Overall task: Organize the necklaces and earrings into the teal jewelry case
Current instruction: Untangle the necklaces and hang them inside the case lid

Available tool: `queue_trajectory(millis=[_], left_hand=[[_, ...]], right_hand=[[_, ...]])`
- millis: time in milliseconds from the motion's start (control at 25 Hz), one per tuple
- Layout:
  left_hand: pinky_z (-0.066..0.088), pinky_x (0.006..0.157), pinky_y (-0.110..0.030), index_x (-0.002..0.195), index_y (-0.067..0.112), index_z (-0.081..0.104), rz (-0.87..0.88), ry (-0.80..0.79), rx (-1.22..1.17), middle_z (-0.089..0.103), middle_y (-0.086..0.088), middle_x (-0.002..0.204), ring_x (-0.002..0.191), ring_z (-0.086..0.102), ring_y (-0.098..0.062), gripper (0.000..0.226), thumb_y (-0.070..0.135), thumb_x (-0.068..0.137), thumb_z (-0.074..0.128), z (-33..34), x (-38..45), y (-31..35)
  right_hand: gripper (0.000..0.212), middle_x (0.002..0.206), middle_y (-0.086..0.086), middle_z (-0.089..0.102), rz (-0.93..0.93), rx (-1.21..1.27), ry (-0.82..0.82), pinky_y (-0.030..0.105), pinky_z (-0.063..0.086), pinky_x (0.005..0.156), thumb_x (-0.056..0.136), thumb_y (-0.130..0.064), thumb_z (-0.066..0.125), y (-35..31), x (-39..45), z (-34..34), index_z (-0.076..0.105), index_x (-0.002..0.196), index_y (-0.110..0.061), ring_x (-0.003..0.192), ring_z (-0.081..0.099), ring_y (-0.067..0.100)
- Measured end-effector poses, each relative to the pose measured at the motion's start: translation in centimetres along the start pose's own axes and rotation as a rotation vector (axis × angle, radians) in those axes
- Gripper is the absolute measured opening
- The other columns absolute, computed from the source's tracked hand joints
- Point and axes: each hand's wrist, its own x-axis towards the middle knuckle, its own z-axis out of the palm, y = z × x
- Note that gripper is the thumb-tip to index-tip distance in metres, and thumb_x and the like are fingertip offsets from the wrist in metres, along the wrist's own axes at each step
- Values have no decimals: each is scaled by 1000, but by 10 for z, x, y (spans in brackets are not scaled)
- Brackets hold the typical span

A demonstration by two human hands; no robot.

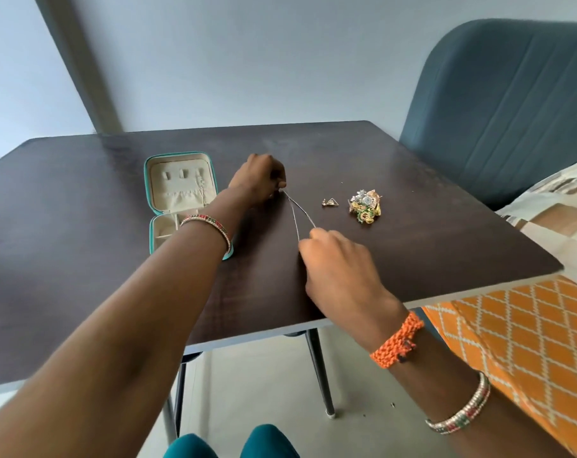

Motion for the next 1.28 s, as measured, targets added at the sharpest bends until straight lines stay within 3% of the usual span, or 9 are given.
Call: queue_trajectory(millis=[120,280,480,720,880,1120,1280], left_hand=[[54,76,-37,83,8,73,-19,5,-43,70,-14,82,80,65,-29,20,-3,77,56,0,-1,1],[53,76,-35,81,14,73,33,-57,10,69,-9,80,80,64,-27,22,-3,77,59,-1,-6,-3],[45,74,-26,91,8,74,-19,-58,4,70,-14,89,89,63,-28,37,-9,76,44,-6,-8,6],[36,75,-19,105,8,68,-84,-213,10,69,-10,102,100,61,-23,21,15,85,65,-10,-7,12],[38,74,-19,98,3,70,-90,-112,-15,70,-15,98,96,62,-26,18,0,83,60,-5,-9,8],[47,79,-32,89,2,70,-140,9,-67,68,-20,93,91,63,-33,12,-2,82,60,6,-7,0],[43,71,-27,90,2,69,-143,34,-66,68,-19,92,80,62,-27,16,-3,83,57,-2,-8,4]], right_hand=[[25,116,8,50,-14,-33,-46,31,33,68,87,-4,54,-13,-6,-2,56,111,-9,109,50,27],[20,114,8,51,-10,33,-52,30,33,68,89,-10,51,-18,-12,-4,57,109,-10,107,49,26],[14,107,5,53,-5,50,-9,30,32,66,90,-14,48,-13,-9,-2,57,100,-12,102,51,24],[19,107,7,56,-19,82,1,28,32,71,92,-15,47,-8,-6,0,60,104,-10,100,50,22],[19,106,8,56,-23,67,6,29,31,73,93,-15,46,-12,-12,0,61,104,-10,98,50,23],[19,103,8,59,-13,64,18,30,32,74,93,-16,46,-16,-16,1,62,101,-10,98,50,25],[18,104,6,59,9,94,45,31,34,74,91,-15,45,-11,-14,-3,61,98,-12,101,50,25]])
